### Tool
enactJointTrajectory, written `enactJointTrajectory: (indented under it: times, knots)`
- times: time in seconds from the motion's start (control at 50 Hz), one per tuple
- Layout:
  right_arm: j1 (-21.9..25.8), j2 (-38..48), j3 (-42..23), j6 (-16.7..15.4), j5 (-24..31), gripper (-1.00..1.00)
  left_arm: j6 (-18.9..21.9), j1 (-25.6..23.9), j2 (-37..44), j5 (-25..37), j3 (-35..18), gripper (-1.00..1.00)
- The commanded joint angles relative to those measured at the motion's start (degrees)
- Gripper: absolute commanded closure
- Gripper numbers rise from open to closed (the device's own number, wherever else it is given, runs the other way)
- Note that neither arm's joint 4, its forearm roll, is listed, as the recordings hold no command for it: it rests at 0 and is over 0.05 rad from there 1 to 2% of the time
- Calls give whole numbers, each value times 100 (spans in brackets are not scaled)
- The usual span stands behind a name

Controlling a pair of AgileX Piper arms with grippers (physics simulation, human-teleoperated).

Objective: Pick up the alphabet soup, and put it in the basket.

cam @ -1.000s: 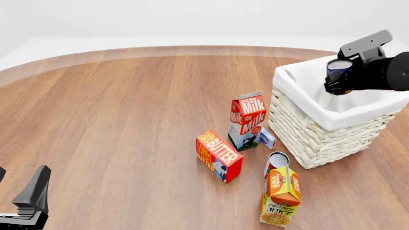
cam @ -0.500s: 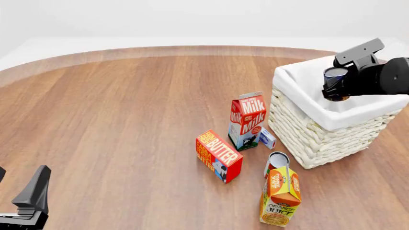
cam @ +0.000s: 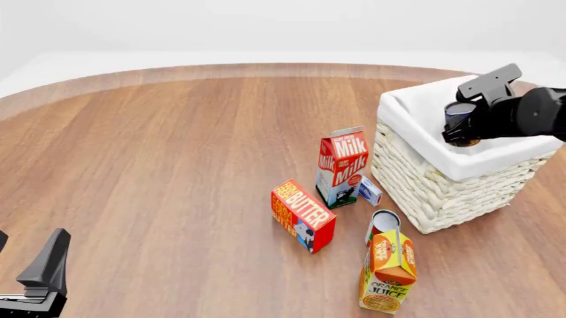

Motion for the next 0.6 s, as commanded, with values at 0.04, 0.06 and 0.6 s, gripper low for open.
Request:
enactJointTrajectory:
  times: [0.04,0.06,0.6]
  knots:
    - [6,210,-95,93,-77,100,0,0,0,0,0,-100]
    - [6,210,-95,93,-77,100,0,0,0,0,0,-100]
    - [-126,669,-403,53,-87,100,0,0,0,0,0,-100]
